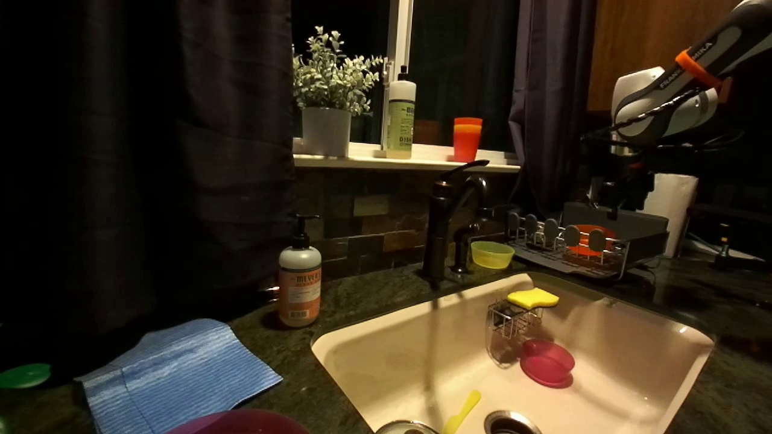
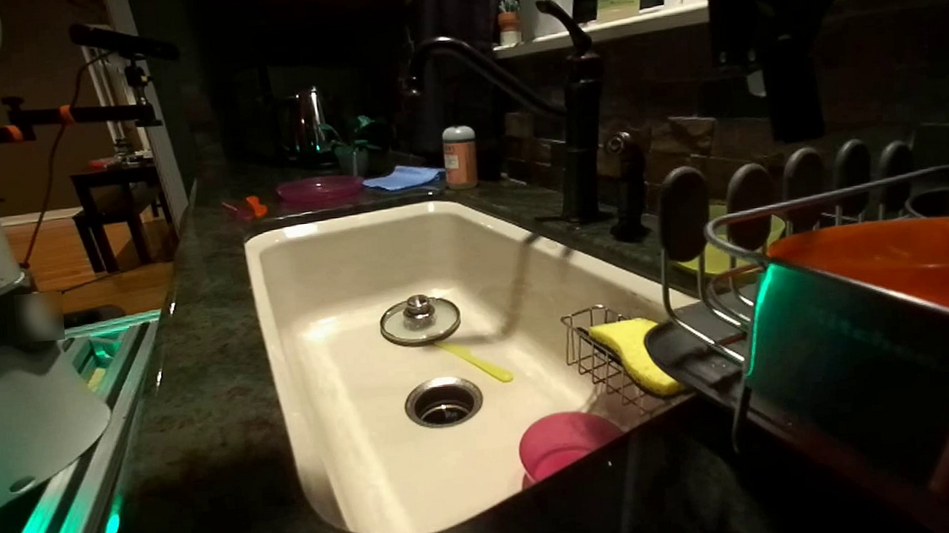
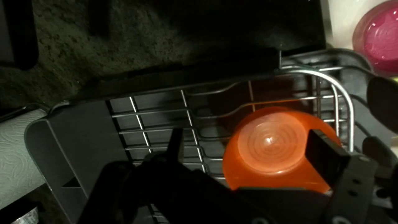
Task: Put the orange bowl side down on the plate rack
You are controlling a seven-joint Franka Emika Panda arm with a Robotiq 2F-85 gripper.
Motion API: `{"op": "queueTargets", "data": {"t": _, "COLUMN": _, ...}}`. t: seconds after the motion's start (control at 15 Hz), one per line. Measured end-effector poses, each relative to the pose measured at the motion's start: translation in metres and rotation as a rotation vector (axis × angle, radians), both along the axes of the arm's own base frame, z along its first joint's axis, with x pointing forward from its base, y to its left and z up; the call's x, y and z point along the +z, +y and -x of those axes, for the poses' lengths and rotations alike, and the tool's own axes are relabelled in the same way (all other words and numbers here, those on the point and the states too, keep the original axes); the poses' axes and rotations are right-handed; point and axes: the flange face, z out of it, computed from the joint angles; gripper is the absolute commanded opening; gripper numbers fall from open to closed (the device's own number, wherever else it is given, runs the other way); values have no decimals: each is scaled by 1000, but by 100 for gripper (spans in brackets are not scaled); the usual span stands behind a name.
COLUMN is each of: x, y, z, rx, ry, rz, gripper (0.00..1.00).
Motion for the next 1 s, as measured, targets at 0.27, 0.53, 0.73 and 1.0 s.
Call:
{"op": "queueTargets", "data": {"t": 0.27, "x": -15, "y": -16, "z": -13, "rx": -62, "ry": -65, "rz": -43, "gripper": 100}}
{"op": "queueTargets", "data": {"t": 0.53, "x": -36, "y": -25, "z": -31, "rx": -94, "ry": -93, "rz": -64, "gripper": 79}}
{"op": "queueTargets", "data": {"t": 0.73, "x": -54, "y": -29, "z": -44, "rx": -101, "ry": -94, "rz": -69, "gripper": 58}}
{"op": "queueTargets", "data": {"t": 1.0, "x": -69, "y": -32, "z": -58, "rx": -102, "ry": -79, "rz": -68, "gripper": 27}}
